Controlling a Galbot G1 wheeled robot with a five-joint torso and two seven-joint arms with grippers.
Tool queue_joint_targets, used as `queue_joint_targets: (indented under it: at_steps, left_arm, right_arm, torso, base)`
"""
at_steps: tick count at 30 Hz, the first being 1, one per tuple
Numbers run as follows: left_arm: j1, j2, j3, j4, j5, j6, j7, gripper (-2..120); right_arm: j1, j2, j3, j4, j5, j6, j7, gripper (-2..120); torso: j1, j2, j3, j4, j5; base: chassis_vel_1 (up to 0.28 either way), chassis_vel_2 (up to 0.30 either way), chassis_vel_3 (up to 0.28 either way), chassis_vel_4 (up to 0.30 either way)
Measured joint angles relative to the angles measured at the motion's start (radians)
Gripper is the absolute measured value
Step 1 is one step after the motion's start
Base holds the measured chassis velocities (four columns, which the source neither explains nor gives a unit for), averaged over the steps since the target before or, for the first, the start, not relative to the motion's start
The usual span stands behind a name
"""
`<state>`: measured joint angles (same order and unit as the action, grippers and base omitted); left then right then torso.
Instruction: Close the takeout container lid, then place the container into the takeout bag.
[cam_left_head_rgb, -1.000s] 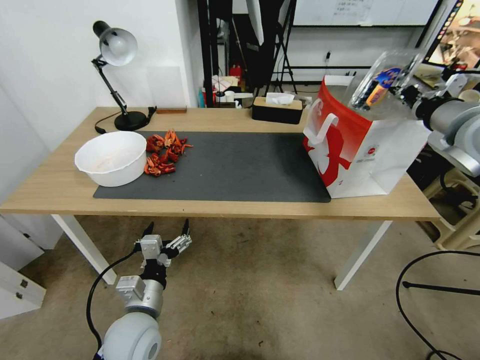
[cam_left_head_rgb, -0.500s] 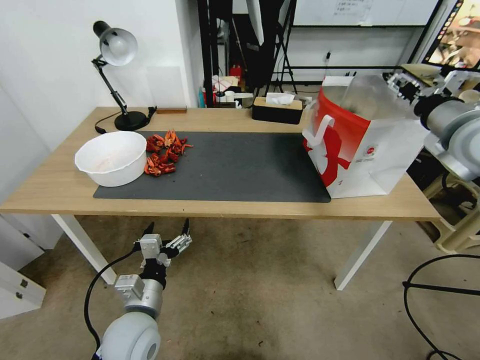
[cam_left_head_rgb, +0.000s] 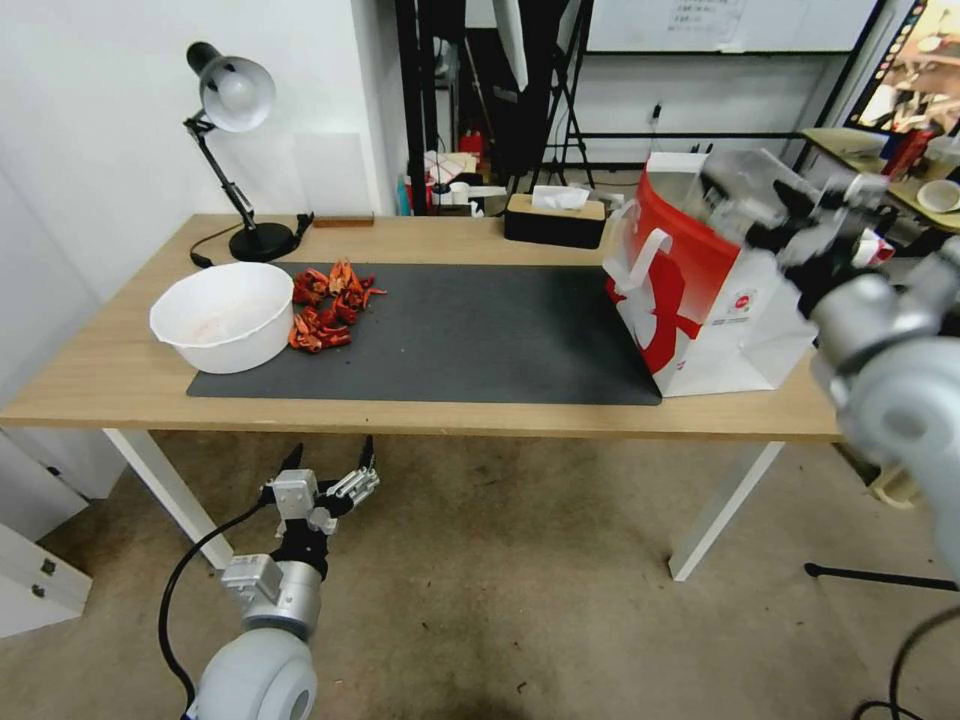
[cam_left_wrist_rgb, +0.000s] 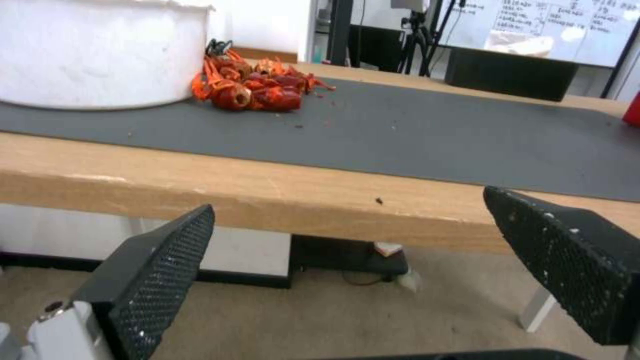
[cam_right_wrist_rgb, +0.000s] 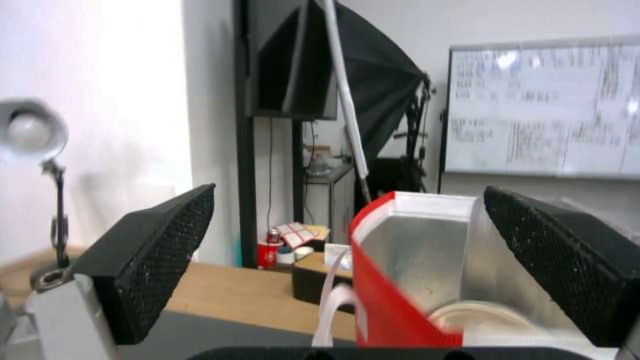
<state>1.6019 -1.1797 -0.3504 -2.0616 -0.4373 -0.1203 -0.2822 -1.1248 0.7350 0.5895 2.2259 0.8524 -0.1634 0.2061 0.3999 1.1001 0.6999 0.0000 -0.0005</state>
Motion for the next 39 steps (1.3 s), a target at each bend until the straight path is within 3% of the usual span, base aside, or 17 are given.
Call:
queue_joint_targets:
  at_steps: [6, 9, 12, 20, 27, 39]
  left_arm:
    - [0.003, -0.005, -0.001, 0.009, 0.011, -0.014, 0.011, 100]
    - [0.003, -0.007, -0.001, 0.014, 0.016, -0.019, 0.021, 100]
    - [0.004, -0.007, -0.002, 0.017, 0.016, -0.026, 0.037, 100]
    - [0.005, -0.011, -0.007, 0.026, 0.014, -0.037, 0.081, 100]
    - [0.005, -0.016, -0.008, 0.029, 0.024, -0.042, 0.102, 100]
    - [0.02, -0.021, -0.032, 0.049, 0.081, -0.066, 0.155, 100]
  right_arm:
    - [-0.183, 0.039, 0.031, 0.074, -0.137, 0.058, -0.009, 100]
    - [-0.292, 0.096, 0.056, 0.084, -0.198, 0.111, -0.02, 100]
    - [-0.401, 0.172, 0.065, 0.053, -0.263, 0.217, -0.048, 100]
    - [-0.547, 0.301, 0.025, -0.032, -0.368, 0.375, -0.053, 100]
    - [-0.6, 0.355, 0.007, -0.107, -0.398, 0.446, -0.064, 100]
    - [-0.628, 0.377, -0.03, -0.162, -0.4, 0.478, -0.095, 100]
  torso:
    - [0.0, 0.0, 0.0, 0.0001, 0.0005]
    - [0.0, 0.0, 0.0, 0.0001, 0.0002]
    - [0.0, 0.0, 0.0, 0.0, 0.0005]
    - [0.0, 0.0, 0.0, 0.0, 0.0005]
    - [0.0, 0.0, 0.0, 0.0, 0.0005]
    - [0.0, 0.0, 0.0, 0.0001, 0.0005]
  base:
    - [0.0, 0.0, 0.0, 0.0]
    - [0.0, 0.0, 0.0, 0.0]
    - [0.0, 0.0, 0.0, 0.0]
    - [0.0, 0.0, 0.0, 0.0]
    - [0.0, 0.0, 0.0, 0.0]
    - [0.0, 0.0, 0.0, 0.0]
